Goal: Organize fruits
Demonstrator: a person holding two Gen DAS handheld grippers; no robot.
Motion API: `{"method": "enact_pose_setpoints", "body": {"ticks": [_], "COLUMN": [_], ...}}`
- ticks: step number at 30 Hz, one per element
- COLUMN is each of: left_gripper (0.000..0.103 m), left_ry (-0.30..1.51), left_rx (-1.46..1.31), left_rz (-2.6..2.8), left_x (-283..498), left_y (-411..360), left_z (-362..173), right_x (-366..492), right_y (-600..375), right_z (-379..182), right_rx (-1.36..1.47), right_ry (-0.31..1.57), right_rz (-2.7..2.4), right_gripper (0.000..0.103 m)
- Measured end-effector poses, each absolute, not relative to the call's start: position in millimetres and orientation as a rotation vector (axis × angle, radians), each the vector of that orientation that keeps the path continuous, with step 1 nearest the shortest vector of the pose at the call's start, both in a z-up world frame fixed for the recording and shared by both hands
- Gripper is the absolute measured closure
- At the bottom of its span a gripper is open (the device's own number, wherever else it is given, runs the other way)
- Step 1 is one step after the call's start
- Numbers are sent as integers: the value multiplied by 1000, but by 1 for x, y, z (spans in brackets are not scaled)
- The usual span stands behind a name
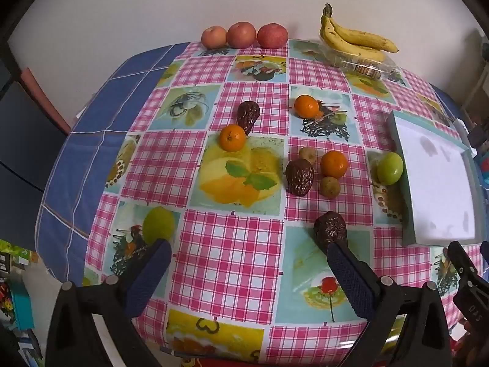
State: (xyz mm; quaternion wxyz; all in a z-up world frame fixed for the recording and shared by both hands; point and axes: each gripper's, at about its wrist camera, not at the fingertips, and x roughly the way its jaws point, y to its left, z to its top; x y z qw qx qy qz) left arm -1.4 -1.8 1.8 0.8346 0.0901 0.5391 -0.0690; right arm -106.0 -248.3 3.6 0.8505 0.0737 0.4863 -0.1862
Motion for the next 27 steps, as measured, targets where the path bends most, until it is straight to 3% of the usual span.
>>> {"method": "enact_pose_setpoints", "body": {"ticks": [27], "left_gripper": [0], "left_ry": [1136], "left_rx": [201], "left_rz": [-156], "left_x": [-1], "left_y": [-3], "left_z": [3], "right_x": [-110], "right_y": [-245], "right_z": [-4], "right_rx": [174], "right_ry": [1054], "right_rz": [-383], "right_gripper": [2]}}
